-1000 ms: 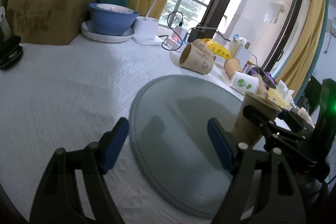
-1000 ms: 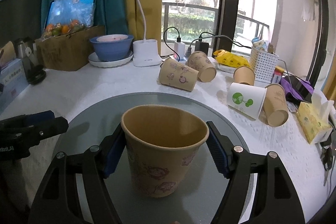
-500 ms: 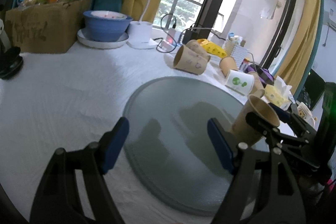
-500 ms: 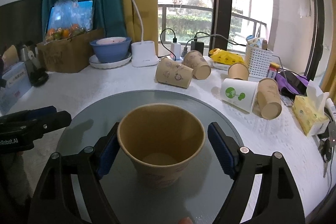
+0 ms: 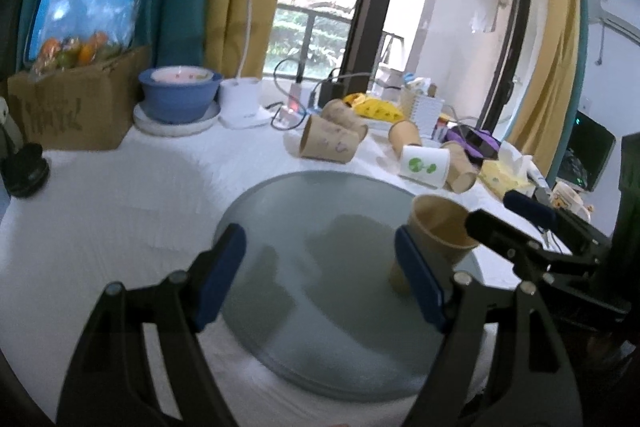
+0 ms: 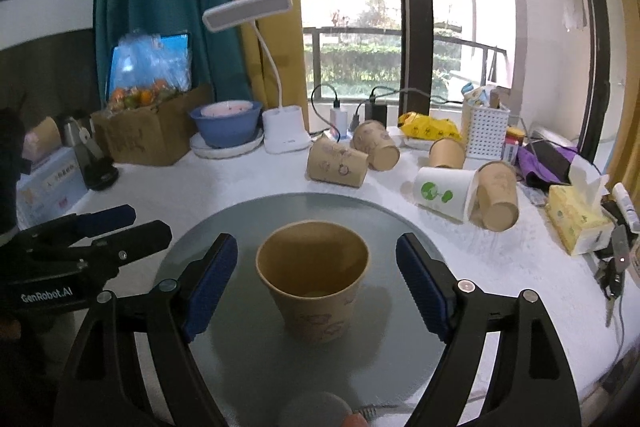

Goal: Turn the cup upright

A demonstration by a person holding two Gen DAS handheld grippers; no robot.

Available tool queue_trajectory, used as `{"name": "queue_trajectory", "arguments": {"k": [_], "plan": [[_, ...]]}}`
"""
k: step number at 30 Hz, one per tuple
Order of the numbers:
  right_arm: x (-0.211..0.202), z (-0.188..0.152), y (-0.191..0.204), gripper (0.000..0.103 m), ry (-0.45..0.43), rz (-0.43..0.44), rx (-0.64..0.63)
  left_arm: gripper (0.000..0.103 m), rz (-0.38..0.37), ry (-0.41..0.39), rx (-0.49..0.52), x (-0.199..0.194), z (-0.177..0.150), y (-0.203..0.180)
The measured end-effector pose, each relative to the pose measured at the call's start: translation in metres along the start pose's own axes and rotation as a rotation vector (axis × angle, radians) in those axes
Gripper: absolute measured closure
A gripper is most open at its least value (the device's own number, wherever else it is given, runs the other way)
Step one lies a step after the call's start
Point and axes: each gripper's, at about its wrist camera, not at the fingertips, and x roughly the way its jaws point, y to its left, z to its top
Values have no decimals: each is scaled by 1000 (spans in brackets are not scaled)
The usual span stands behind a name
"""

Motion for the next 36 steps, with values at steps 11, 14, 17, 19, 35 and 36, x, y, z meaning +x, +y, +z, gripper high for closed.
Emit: {"name": "queue_trajectory", "arguments": {"k": [11,14,17,19,35,36], "plan": [[-43,15,-7,19,-67,0,-4,25,-37,-88,92,-32,12,-33],[-54,21,-10,19,-88,1,-1,25,-42,-114,106,-41,17,-39],[-64,26,-12,19,-101,-1,-3,25,-41,-133,118,-46,22,-44],[-71,31,-14,19,-110,2,-2,25,-38,-153,126,-53,28,-48],[-92,42,-26,19,-129,-5,9,5,-20,-232,203,-80,49,-73],[-91,41,-26,19,-127,-5,10,5,-18,-227,208,-79,48,-73]]}}
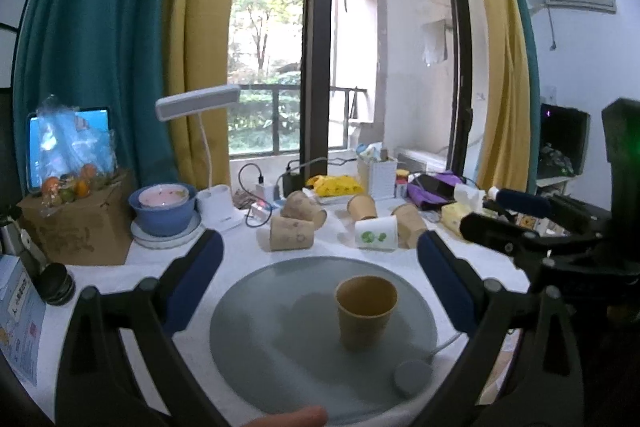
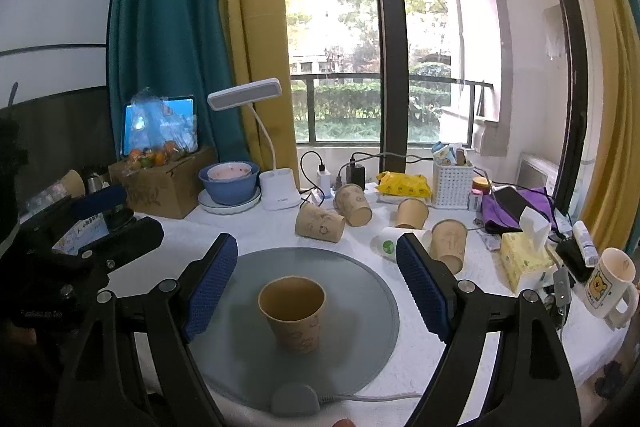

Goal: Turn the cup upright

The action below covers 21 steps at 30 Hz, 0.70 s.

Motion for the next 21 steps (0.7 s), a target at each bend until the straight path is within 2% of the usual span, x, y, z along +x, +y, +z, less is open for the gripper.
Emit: {"name": "queue_trajectory", "arguments": {"k": [21], "plan": [[9,-5,3,19,25,6,5,5,5,21,-30,6,-8,1]]}}
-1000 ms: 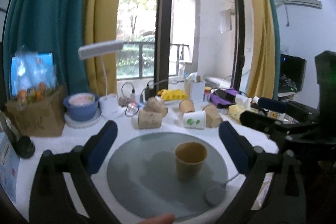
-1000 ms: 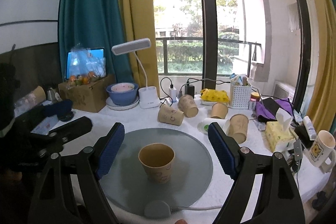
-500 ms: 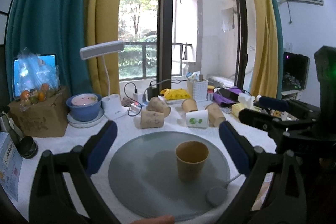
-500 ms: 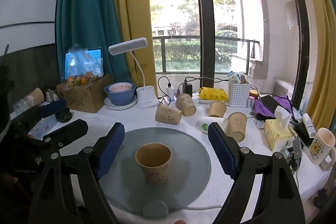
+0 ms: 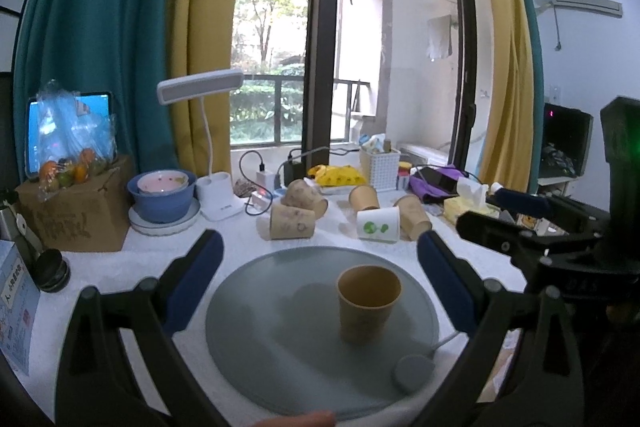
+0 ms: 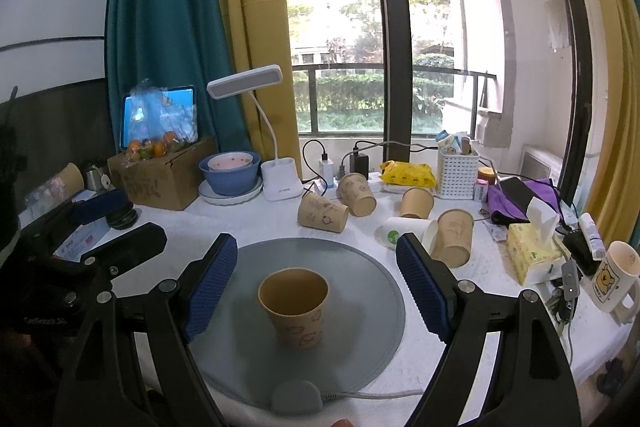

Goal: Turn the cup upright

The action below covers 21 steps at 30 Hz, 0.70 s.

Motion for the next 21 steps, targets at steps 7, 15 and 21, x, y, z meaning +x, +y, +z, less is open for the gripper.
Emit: {"name": "queue_trajectory", "arguments": {"k": [7,15,21], "plan": [[2,-1,-1,19,0,0,8,5,1,-1,-3,-1,-2,0],[2,-1,-2,19,-2,-1,10,5,0,0,-3,-1,-2,0],[3,-4,-5,19,-5,-5,13,5,0,0,-5,-1,-2,1]]}}
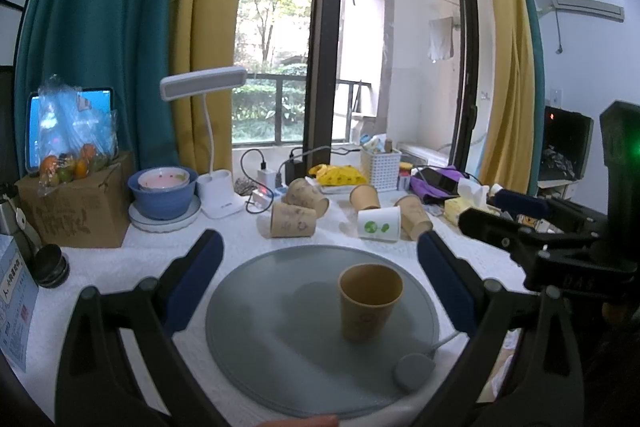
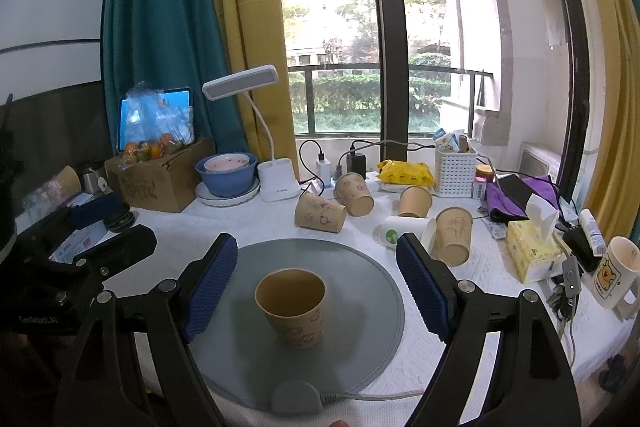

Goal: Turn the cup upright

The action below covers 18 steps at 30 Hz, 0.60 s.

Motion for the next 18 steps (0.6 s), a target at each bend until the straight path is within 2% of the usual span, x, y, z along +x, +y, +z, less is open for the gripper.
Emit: {"name": "queue_trajectory", "arguments": {"k": [18], "plan": [[0,0,0,19,3,0,-1,5,1,0,-2,0,-1,-1]]}}
